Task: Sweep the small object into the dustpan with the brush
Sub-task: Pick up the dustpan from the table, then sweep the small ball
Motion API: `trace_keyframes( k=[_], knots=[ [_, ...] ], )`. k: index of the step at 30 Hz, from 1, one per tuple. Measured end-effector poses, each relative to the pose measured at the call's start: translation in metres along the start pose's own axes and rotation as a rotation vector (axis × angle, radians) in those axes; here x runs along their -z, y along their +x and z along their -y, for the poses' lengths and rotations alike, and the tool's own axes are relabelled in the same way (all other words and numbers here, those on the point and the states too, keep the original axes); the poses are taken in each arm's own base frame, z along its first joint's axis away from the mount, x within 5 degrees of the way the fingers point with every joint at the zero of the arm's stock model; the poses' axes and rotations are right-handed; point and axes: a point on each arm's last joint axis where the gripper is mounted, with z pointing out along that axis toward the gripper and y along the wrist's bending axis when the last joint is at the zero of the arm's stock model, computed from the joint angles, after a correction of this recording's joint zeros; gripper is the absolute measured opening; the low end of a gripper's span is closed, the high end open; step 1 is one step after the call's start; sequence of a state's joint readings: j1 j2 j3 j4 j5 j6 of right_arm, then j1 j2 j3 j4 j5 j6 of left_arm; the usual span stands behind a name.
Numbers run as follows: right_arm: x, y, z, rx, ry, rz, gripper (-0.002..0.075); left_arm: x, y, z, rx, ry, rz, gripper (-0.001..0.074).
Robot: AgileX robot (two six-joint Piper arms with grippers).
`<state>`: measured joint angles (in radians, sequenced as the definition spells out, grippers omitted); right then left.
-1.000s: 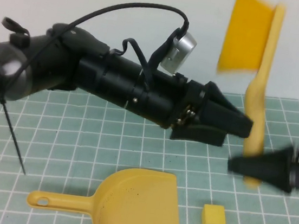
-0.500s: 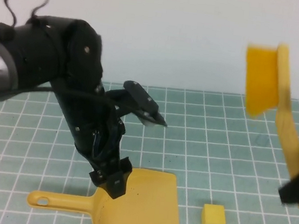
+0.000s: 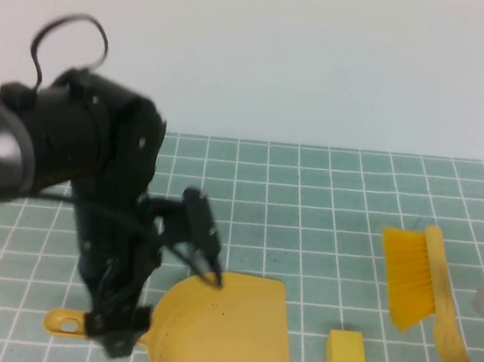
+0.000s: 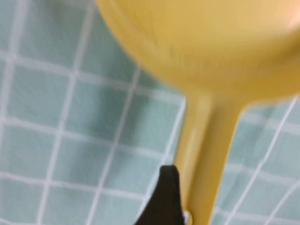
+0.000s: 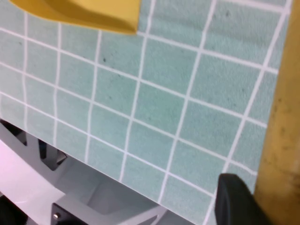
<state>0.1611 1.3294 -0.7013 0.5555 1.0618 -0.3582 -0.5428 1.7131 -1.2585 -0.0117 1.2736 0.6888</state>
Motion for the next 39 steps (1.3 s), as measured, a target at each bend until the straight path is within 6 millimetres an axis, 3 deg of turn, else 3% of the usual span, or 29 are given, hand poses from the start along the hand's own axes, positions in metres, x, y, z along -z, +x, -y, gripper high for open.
trace_keyframes(
  k=[4,13,28,32,36,39],
  knots=[
    [-0.006,0.004,0.003,-0.001,0.006,-0.007,0.0166,-0.012,0.003,-0.003,-0.015,-0.045,-0.014,0.0602],
    [-0.009,0.003,0.006,-0.010,0.020,0.021,0.0166,-0.015,-0.002,-0.006,-0.088,-0.072,0.016,0.0427],
    [-0.009,0.007,0.005,-0.021,0.007,-0.014,0.0166,-0.051,-0.006,-0.028,0.021,0.047,0.036,0.0422],
    [-0.009,0.006,0.008,-0.016,0.036,-0.006,0.0166,-0.055,-0.004,-0.027,0.026,0.081,0.000,0.0298],
    [-0.010,0.004,0.015,-0.014,0.114,0.020,0.0166,-0.054,0.000,-0.022,0.029,0.133,-0.052,0.0013],
    [-0.009,0.005,0.020,-0.017,0.167,0.014,0.0166,-0.048,0.001,-0.019,0.030,0.139,-0.050,0.0000]
  ],
)
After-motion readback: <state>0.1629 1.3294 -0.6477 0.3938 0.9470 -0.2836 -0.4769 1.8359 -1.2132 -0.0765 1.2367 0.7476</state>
